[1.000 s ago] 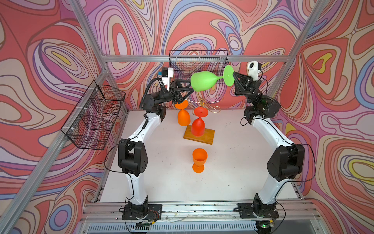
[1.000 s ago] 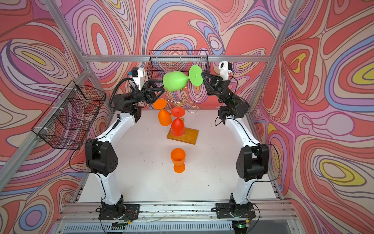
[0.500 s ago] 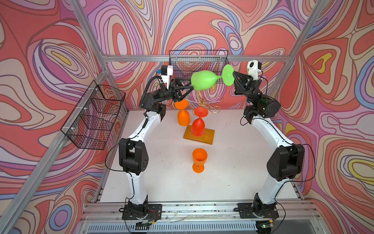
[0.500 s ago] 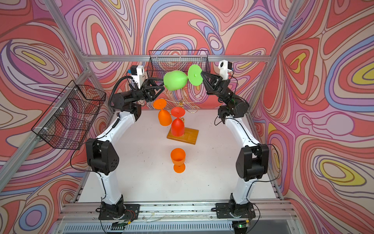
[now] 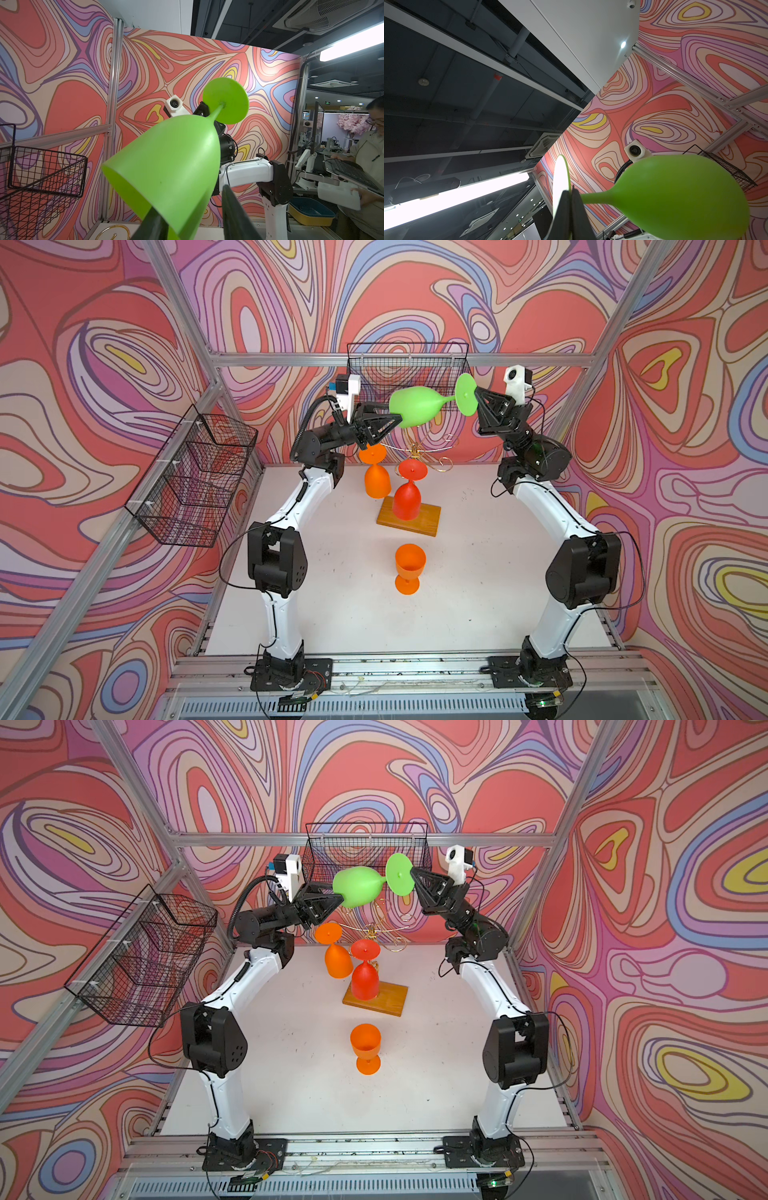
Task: Take the wine glass off the wine glass rack
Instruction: Place the wine glass at the center of the table.
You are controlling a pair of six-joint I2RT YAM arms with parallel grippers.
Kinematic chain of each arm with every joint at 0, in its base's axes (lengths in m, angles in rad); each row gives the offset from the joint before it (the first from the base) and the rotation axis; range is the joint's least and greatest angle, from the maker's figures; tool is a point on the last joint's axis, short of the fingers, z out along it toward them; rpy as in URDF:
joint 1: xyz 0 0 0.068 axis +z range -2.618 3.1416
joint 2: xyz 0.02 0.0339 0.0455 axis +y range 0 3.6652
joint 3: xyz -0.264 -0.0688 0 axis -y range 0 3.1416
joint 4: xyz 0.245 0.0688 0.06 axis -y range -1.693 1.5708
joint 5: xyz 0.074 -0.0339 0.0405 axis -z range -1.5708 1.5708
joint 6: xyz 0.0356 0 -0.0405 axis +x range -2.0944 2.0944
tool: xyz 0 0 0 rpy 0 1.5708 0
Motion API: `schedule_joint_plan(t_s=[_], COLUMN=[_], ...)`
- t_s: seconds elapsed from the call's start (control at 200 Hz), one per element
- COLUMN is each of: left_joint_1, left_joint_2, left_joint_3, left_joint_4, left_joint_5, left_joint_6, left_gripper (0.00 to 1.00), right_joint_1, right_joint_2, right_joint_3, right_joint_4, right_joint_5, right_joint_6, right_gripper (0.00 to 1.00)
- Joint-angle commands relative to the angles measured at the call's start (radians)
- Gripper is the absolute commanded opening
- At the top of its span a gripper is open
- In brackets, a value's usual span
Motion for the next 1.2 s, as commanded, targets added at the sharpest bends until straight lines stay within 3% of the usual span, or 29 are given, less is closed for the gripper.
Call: schedule_joint_plan(t_s=[0.0,0.205,0.366,0.516,0.636,0.791,1.072,1.197], left_joint_1=[-0.002,-0.001,0.006,0.011,0.011,0.011,0.017,0.034], left_joint_2=[-0.015,-0.018,-0.027,-0.053,-0.068,-0.092,-0.168,-0.218], left_joint_3=[-0.012,-0.021,-0.038,-0.070,-0.080,-0.105,-0.163,-0.190], left_joint_4=[0.064,0.064,0.064,0.064,0.064,0.064,0.063,0.049], left_joint_5=[0.023,0.021,0.019,0.020,0.027,0.050,0.094,0.103], left_joint_6=[-0.008,-0.001,0.001,0.019,0.020,0.023,0.043,0.057], left_gripper=[0.30,0.18,0.00,0.00,0.00,0.00,0.00,0.00], right_joint_1=[0.004,0.005,-0.010,-0.030,-0.033,-0.047,-0.095,-0.103], right_joint_2=[0.023,0.032,0.028,0.020,0.022,0.006,-0.081,-0.155], right_joint_3=[0.013,0.015,0.014,0.000,-0.008,-0.024,-0.101,-0.144], right_joint_4=[0.030,0.032,0.037,0.016,0.001,-0.044,-0.253,-0.439], right_joint_5=[0.013,0.010,-0.001,-0.016,-0.020,-0.023,-0.031,-0.038], right_joint_6=[0.001,0.004,0.007,-0.018,-0.042,-0.105,-0.336,-0.514], right_gripper=[0.00,0.00,0.04,0.19,0.38,0.52,0.59,0.59])
